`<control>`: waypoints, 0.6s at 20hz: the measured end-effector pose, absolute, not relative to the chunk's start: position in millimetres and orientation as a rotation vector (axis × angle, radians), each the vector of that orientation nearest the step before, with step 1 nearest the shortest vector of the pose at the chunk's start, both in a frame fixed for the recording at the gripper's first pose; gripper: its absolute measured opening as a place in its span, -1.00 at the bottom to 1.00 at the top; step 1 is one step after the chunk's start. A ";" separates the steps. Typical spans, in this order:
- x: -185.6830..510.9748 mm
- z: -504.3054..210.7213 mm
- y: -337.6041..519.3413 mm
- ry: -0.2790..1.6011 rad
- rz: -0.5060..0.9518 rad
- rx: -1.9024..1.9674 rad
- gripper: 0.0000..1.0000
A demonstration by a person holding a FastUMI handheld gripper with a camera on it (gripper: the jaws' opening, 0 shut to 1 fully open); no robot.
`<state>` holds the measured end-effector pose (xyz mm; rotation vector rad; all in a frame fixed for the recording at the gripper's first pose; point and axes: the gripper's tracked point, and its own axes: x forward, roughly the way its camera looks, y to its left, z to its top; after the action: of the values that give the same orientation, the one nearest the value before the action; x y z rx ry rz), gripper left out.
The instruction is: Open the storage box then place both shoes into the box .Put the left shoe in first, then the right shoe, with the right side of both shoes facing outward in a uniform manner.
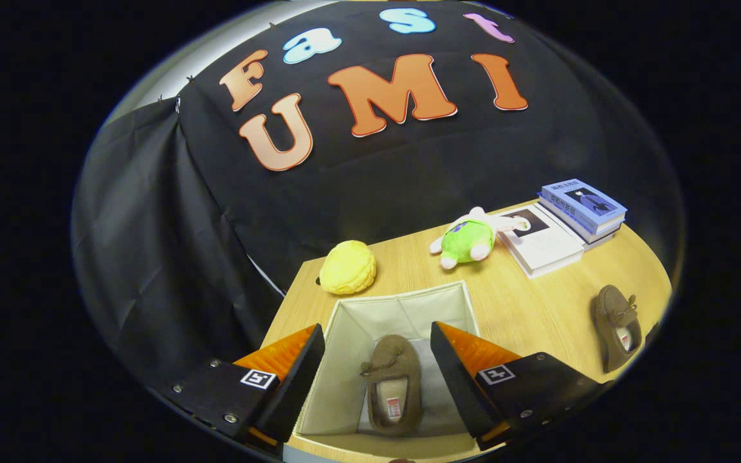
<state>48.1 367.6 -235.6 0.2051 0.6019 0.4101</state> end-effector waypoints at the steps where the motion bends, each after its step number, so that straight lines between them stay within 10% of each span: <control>1: 52.2 -233.8 357.5 0.597 0.397 0.201 0.97; 12: 100.3 -227.9 172.7 0.476 0.167 0.025 0.96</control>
<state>100.3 172.7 -227.9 0.0255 0.4756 0.1674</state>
